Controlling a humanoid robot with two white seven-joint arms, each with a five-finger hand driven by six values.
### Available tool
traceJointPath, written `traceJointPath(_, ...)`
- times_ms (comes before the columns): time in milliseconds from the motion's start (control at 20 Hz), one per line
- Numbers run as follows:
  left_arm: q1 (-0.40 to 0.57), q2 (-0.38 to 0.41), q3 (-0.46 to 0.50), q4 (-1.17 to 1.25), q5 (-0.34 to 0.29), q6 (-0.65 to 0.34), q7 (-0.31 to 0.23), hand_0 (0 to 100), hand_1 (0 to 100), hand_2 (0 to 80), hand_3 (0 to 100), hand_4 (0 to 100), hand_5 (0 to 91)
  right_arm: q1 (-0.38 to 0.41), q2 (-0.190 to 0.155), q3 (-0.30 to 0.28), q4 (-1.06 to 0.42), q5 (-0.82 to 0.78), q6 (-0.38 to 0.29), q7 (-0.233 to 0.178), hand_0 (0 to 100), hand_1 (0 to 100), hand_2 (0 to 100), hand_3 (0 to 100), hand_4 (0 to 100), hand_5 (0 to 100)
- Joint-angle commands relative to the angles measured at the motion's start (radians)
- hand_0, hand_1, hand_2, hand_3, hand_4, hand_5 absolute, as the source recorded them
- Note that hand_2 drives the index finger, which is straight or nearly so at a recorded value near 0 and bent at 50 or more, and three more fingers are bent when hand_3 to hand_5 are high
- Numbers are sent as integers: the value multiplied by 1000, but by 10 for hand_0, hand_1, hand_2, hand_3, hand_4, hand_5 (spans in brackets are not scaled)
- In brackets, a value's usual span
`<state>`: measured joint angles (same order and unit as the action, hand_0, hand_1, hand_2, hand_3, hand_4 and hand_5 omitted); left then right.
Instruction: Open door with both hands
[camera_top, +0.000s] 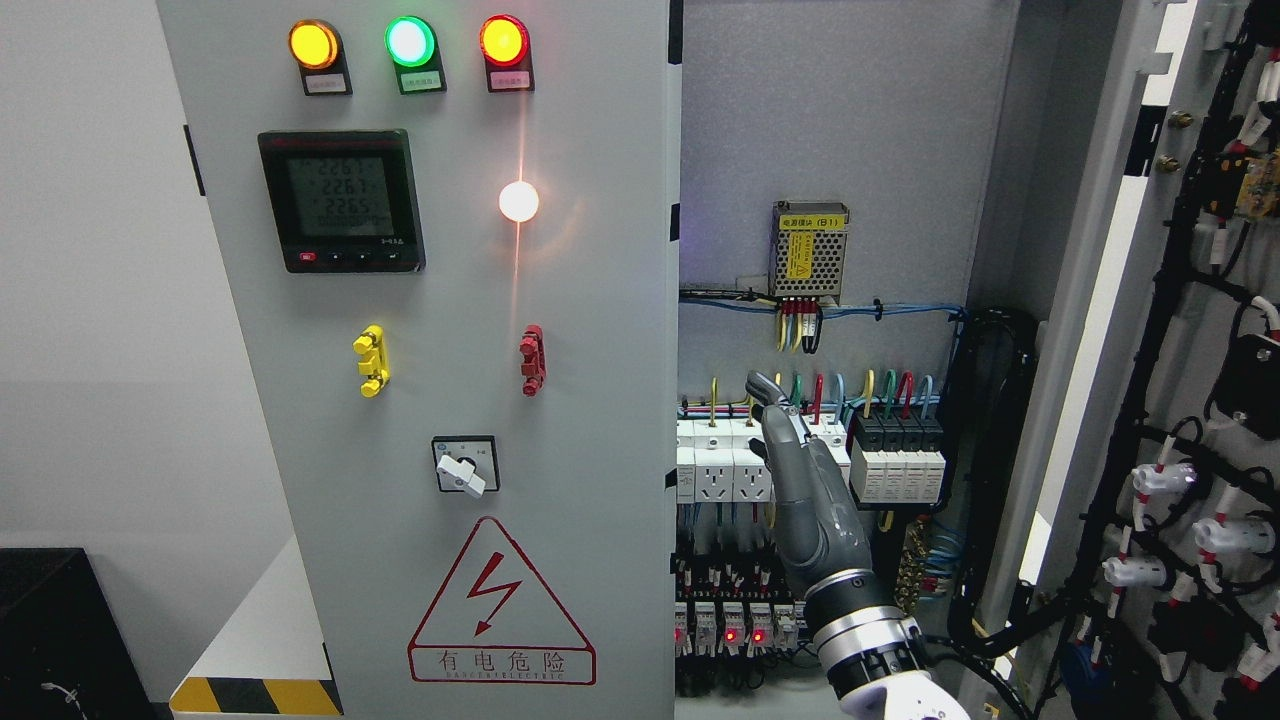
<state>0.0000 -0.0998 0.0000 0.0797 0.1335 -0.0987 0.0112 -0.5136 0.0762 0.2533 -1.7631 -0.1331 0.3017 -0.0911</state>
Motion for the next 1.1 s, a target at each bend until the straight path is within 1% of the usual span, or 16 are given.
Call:
traceJointPath(0,8,0,25,0,0,1,0,0,0,0,0,0,0,-43,-4,0,80,-55,1,2,191,0,0,0,0,0)
traceJointPath(100,8,0,25,0,0,1,0,0,0,0,0,0,0,-62,-6,-2,108,-89,-1,2,191,0,0,0,0,0)
traceJointPath(401,8,0,25,0,0,1,0,0,0,0,0,0,0,-92,-41,-17,151,-181,-7,4,191,0,0,0,0,0)
traceJointPath(451,8,0,25,0,0,1,0,0,0,0,0,0,0,-97,-45,-23,165,-184,-7,13,191,0,0,0,0,0)
traceJointPath(551,8,0,25,0,0,1,0,0,0,0,0,0,0,-105,-53,-31,180,-184,-9,71,191,0,0,0,0,0)
traceJointPath(601,8,0,25,0,0,1,0,0,0,0,0,0,0,-106,-55,-31,182,-184,-9,89,191,0,0,0,0,0)
traceJointPath(852,8,0,25,0,0,1,0,0,0,0,0,0,0,-129,-59,-34,197,-194,-9,99,191,0,0,0,0,0)
traceJointPath(952,6,0,25,0,0,1,0,0,0,0,0,0,0,-135,-59,-49,208,-226,-7,100,191,0,0,0,0,0)
traceJointPath(1002,8,0,25,0,0,1,0,0,0,0,0,0,0,-137,-62,-51,215,-243,-7,102,191,0,0,0,0,0)
traceJointPath(1052,8,0,25,0,0,1,0,0,0,0,0,0,0,-144,-78,-51,217,-259,-7,102,191,0,0,0,0,0)
